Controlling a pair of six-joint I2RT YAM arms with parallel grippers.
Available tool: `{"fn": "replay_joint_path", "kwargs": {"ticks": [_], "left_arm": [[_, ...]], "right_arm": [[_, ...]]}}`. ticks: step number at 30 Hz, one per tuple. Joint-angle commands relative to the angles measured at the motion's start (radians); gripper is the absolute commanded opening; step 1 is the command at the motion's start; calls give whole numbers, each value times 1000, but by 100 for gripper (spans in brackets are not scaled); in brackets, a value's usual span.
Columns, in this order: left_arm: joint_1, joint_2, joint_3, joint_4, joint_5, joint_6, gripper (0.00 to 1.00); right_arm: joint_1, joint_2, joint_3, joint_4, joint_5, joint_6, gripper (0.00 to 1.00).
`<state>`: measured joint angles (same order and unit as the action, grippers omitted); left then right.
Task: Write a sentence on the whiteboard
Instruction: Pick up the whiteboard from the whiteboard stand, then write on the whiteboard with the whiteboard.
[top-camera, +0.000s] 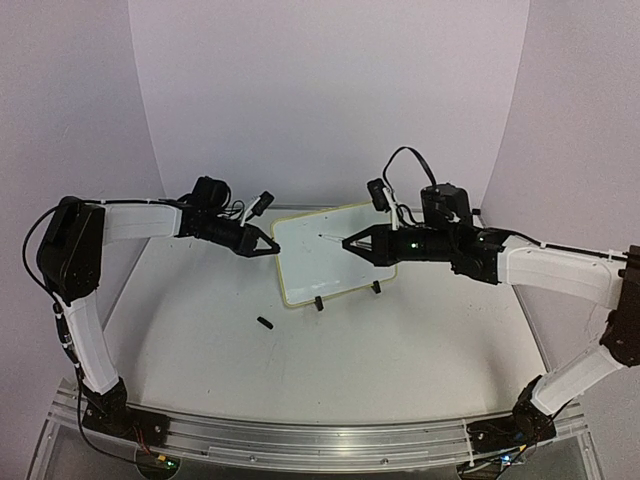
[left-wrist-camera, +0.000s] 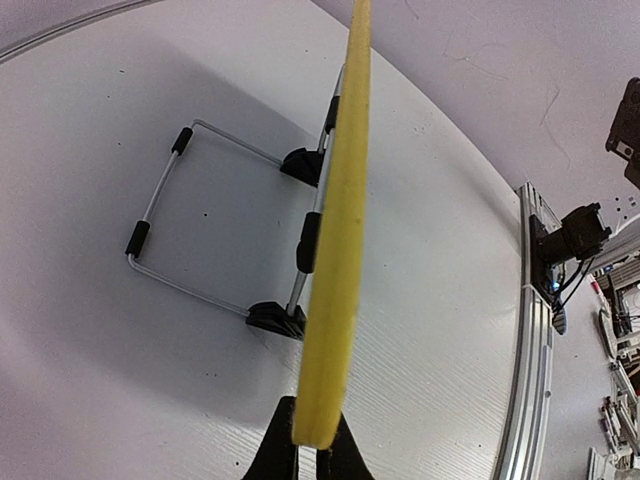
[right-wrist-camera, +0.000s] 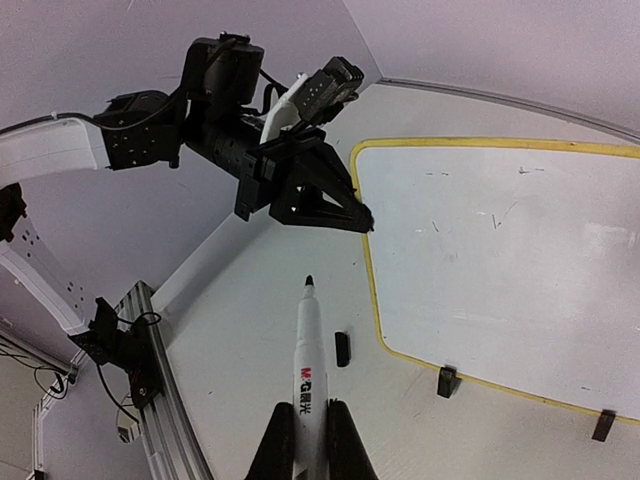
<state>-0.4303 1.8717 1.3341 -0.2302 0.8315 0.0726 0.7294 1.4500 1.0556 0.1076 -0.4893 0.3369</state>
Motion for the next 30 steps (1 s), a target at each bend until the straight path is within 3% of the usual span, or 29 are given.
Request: {"fn": "replay_joint_path", "kwargs": {"ticks": [1, 14, 30], "left_arm": [[-8, 6, -30, 13, 35, 26, 0], [-24, -6, -99, 49, 31, 39, 0], [-27, -6, -67, -20, 8, 99, 0]], "right_arm": [[19, 33, 67, -4, 33, -32, 0], [68, 163, 187, -54, 110, -84, 0], [70, 350, 342, -50, 109, -85, 0]]}}
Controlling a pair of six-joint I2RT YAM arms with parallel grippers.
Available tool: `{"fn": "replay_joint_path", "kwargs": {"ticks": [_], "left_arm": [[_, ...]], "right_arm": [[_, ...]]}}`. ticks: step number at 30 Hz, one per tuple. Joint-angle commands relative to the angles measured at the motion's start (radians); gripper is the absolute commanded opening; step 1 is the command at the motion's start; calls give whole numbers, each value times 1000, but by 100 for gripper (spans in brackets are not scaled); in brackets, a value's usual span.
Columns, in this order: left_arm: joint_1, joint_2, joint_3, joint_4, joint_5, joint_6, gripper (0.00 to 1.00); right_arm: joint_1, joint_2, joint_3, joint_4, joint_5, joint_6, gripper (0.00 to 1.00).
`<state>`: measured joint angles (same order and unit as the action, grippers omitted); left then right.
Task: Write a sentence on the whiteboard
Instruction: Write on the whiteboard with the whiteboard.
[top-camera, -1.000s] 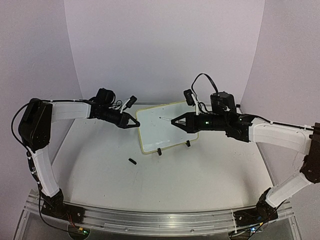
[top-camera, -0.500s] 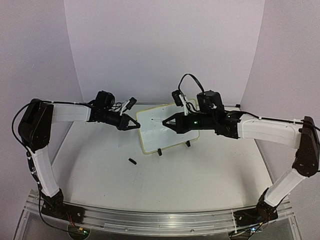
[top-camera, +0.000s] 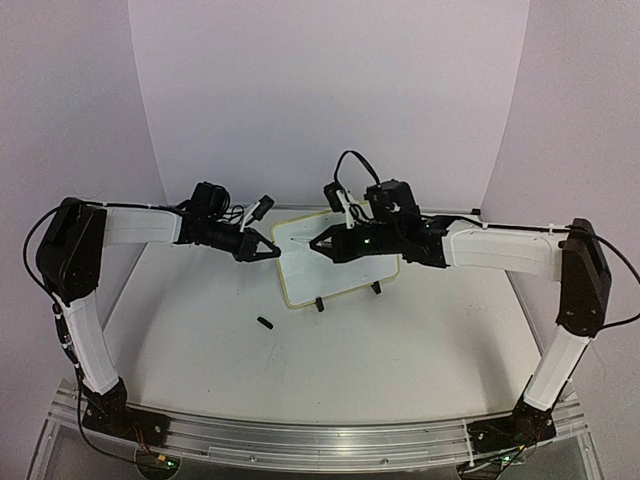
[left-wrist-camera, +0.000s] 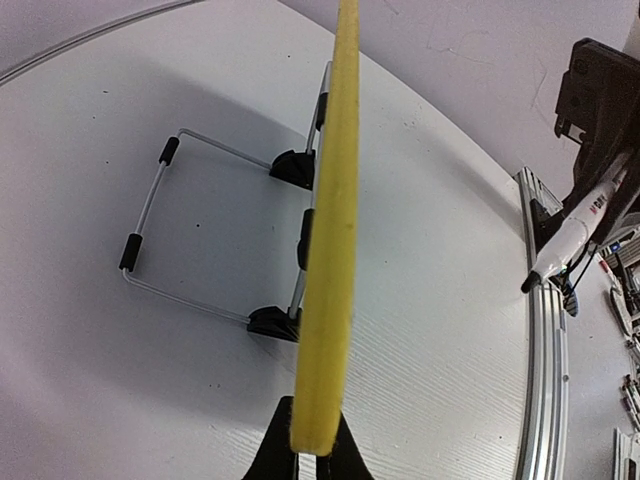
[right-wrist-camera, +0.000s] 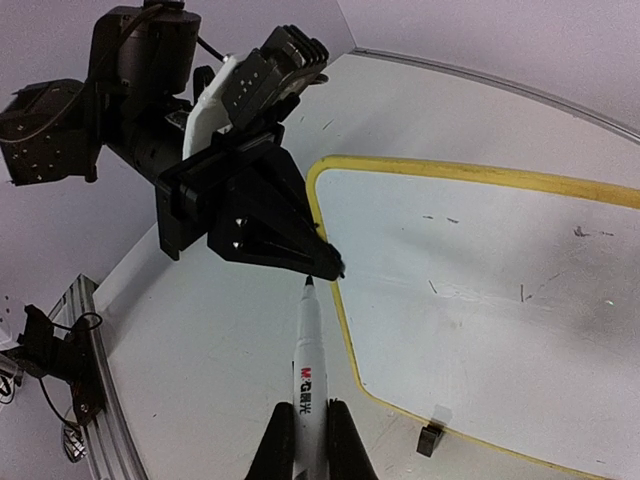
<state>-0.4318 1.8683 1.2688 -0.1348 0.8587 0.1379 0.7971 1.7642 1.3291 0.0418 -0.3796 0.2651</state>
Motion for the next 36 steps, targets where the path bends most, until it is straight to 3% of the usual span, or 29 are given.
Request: {"fn": "replay_joint_path", "kwargs": {"ticks": [1, 36], "left_arm": [[-25, -3, 0, -117, -21, 38, 0], [-25, -5, 0, -138, -35, 73, 0]], "right_arm": [[2, 45, 77, 17, -1, -12, 0], [2, 172, 205, 15, -33, -18, 0]]}}
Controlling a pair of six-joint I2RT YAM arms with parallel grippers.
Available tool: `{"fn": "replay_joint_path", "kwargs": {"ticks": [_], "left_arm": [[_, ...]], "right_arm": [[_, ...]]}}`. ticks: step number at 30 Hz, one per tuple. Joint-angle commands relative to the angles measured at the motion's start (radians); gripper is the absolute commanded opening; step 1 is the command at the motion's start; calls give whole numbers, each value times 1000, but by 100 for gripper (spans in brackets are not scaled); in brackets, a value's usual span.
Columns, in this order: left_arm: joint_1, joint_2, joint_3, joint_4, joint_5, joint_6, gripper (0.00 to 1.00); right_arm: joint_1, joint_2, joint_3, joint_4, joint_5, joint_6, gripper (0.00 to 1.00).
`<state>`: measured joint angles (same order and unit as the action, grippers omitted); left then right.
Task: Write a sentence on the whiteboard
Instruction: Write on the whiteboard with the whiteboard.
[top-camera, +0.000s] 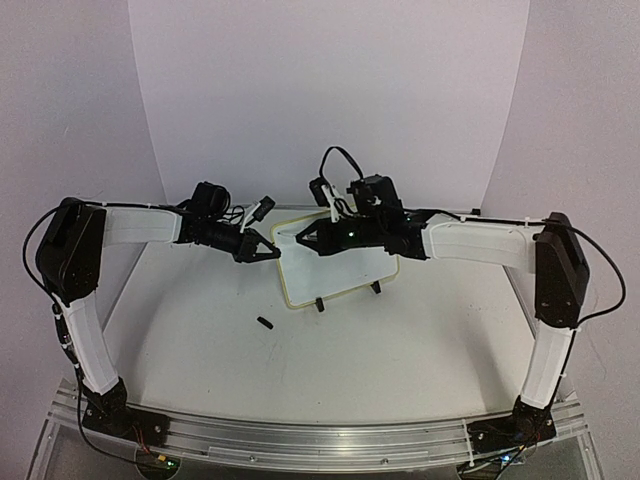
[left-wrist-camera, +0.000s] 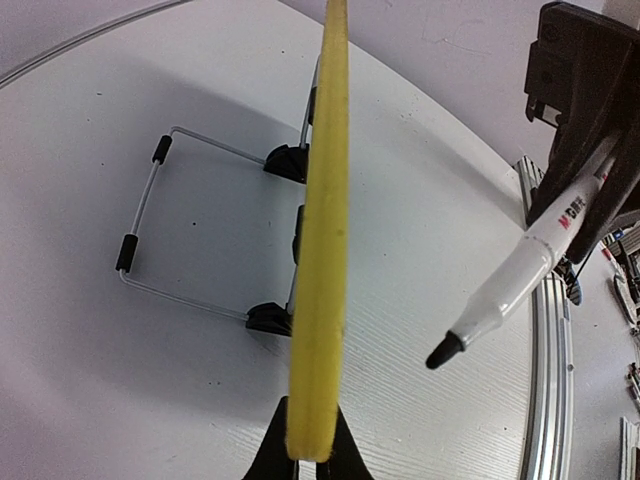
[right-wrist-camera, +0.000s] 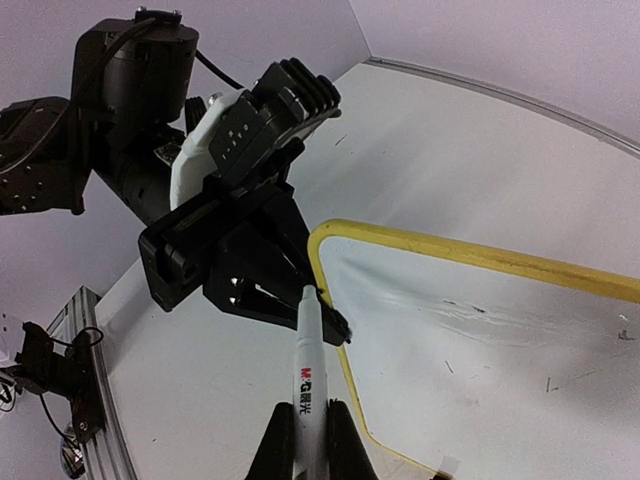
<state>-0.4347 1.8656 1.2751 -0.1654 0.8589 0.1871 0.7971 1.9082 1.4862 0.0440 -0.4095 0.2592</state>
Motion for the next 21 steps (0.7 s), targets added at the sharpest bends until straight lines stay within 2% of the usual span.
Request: {"fn": "replay_joint_path", "kwargs": {"ticks": [1, 21], "left_arm": [[-23, -2, -6, -109, -35, 24, 0], [-22, -1, 2, -122, -39, 31, 0]], "right_arm": [[2, 32, 51, 12, 0, -12, 0], [2, 74, 83, -9, 47, -15, 0]]}}
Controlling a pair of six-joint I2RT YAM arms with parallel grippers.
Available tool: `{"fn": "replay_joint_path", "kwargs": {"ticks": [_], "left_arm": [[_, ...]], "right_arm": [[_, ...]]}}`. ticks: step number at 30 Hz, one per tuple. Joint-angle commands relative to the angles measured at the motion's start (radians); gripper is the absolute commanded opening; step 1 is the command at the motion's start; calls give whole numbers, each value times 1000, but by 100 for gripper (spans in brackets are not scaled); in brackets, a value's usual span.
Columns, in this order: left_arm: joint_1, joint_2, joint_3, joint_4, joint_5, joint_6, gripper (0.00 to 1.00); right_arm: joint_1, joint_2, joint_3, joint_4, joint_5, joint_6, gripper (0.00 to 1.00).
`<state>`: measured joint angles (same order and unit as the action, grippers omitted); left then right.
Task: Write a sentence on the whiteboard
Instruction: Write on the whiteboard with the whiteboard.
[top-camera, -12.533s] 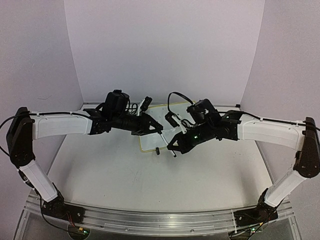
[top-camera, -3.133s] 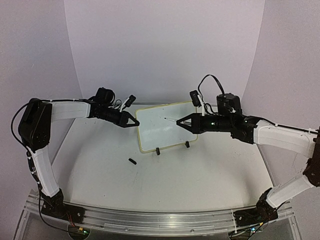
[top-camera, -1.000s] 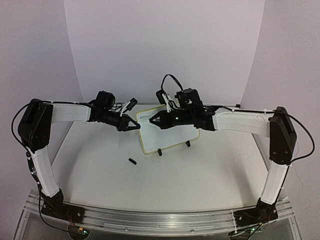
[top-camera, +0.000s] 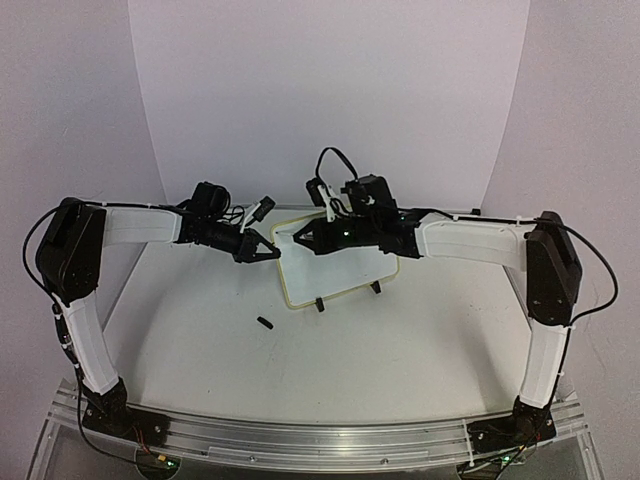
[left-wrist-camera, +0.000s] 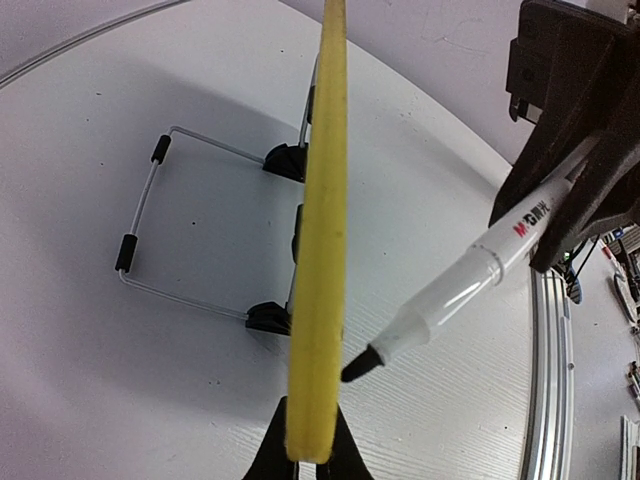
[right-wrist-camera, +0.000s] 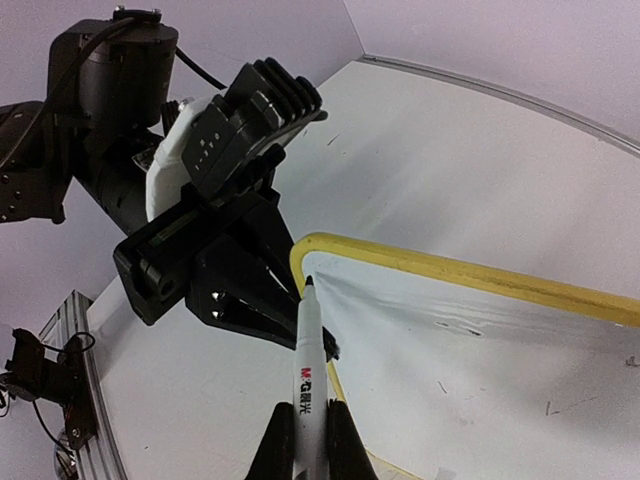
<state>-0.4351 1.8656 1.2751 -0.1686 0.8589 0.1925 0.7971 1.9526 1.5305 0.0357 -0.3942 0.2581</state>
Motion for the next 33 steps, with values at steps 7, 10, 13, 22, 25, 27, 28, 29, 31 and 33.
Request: {"fn": "replay_joint_path", "kwargs": {"ticks": [7, 10, 13, 22, 25, 27, 28, 29, 31, 33], "left_arm": [[-22, -1, 3, -122, -43, 28, 0], [-22, -2, 6, -127, -46, 30, 0], [-22, -2, 6, -130, -47, 32, 0], [-22, -2, 9, -134, -54, 35, 0], [-22, -2, 7, -135, -53, 35, 0], [-22, -2, 7, -135, -54, 35, 0], [-22, -2, 7, -136, -54, 36, 0], [-22, -2, 6, -137, -55, 37, 0], [-22, -2, 6, -136, -55, 37, 0], [-22, -1, 6, -137, -53, 37, 0]], "right_arm": [[1, 27, 17, -20, 61, -16, 0], [2, 16, -6, -22, 62, -16, 0], [2, 2, -35, -22, 63, -14, 0], [2, -12, -70, -25, 77, -11, 0], [2, -20, -62, -25, 91, -10, 0], [2, -26, -53, -25, 100, -12, 0], [2, -29, -49, -24, 104, -13, 0], [2, -32, -45, -23, 108, -14, 0], [2, -39, -38, -20, 117, -18, 0], [2, -46, -33, -16, 122, -23, 0]]}}
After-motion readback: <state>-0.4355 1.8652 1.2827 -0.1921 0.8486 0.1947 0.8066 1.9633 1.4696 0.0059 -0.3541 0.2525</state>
